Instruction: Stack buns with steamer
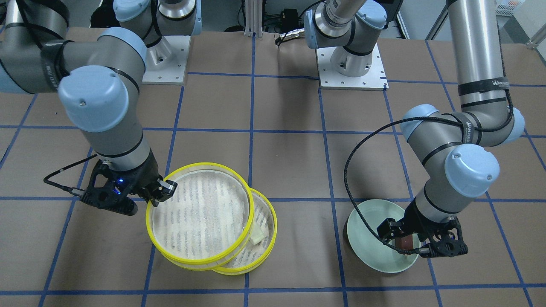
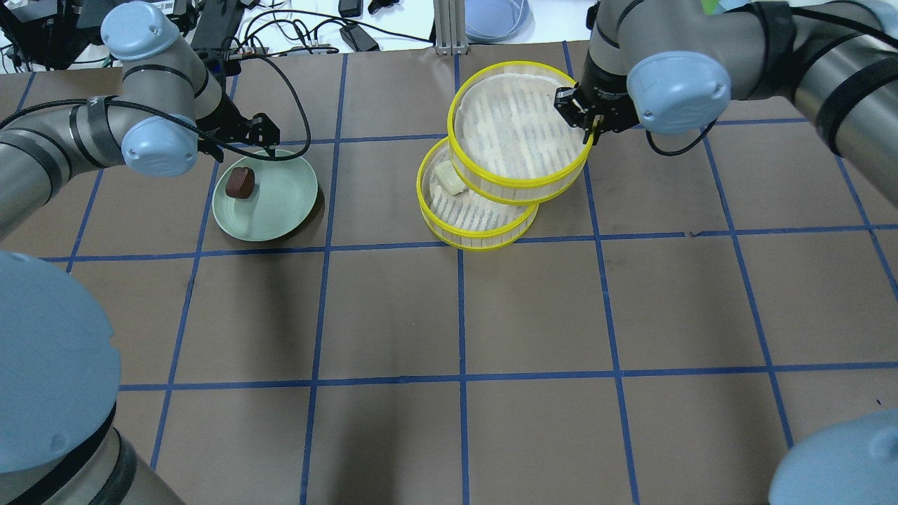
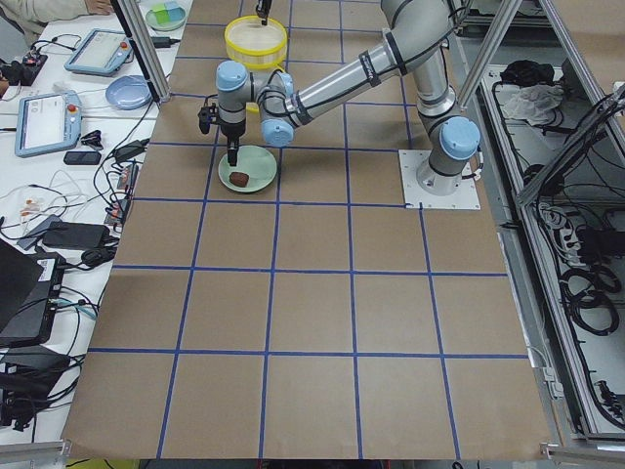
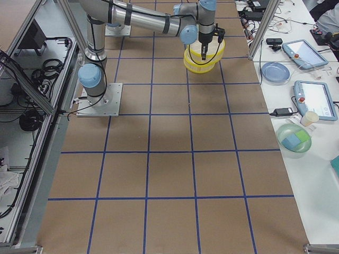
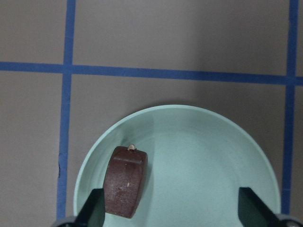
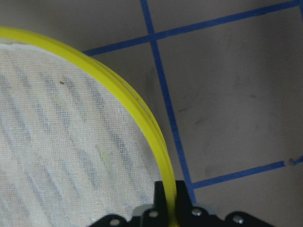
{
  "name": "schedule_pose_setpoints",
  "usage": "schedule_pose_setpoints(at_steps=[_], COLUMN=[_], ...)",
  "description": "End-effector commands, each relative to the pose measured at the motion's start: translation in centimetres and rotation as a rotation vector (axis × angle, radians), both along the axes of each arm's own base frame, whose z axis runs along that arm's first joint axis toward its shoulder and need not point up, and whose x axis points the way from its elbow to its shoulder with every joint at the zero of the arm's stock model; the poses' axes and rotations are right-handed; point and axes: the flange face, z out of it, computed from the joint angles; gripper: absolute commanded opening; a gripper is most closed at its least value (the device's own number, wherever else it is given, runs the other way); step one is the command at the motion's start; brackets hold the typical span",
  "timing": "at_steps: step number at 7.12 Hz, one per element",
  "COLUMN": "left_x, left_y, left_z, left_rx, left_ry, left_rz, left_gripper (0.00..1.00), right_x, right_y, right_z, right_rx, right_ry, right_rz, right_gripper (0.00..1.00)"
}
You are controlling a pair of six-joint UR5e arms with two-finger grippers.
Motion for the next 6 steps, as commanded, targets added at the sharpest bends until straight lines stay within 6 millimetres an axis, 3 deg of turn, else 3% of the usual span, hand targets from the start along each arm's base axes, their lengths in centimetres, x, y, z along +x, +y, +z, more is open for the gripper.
schedule_pose_setpoints(at_steps=[1,2,4,5,6], left_x=[2.4,2.7,2.7,2.8,2.9], left_y=[0.0,0.1,0.1,0.1,0.0], left_z=[-2.4,-3.9,-5.8,-6.0,-6.1], left_rx=[0.049,0.074,0.094,0.097,0.097], left_ry=[-0.025,-0.017,-0.01,-0.009,-0.009], left_rz=[-0.135,-0.133,-0.121,-0.12,-0.12], left_gripper=[1.0,1.0,0.98,0.73,0.26], right_x=[3.5,4.4,4.5,4.5,4.5], right_y=[0.5,0.9,0.3,0.4,0.6], right_z=[-2.7,-3.1,-4.5,-4.7,-5.2], right_rx=[0.036,0.034,0.041,0.05,0.06], right_ry=[-0.007,-0.005,-0.002,-0.001,0.0], right_rz=[-0.052,-0.053,-0.048,-0.056,-0.057], right_gripper=[0.0,0.0,0.0,0.0,0.0])
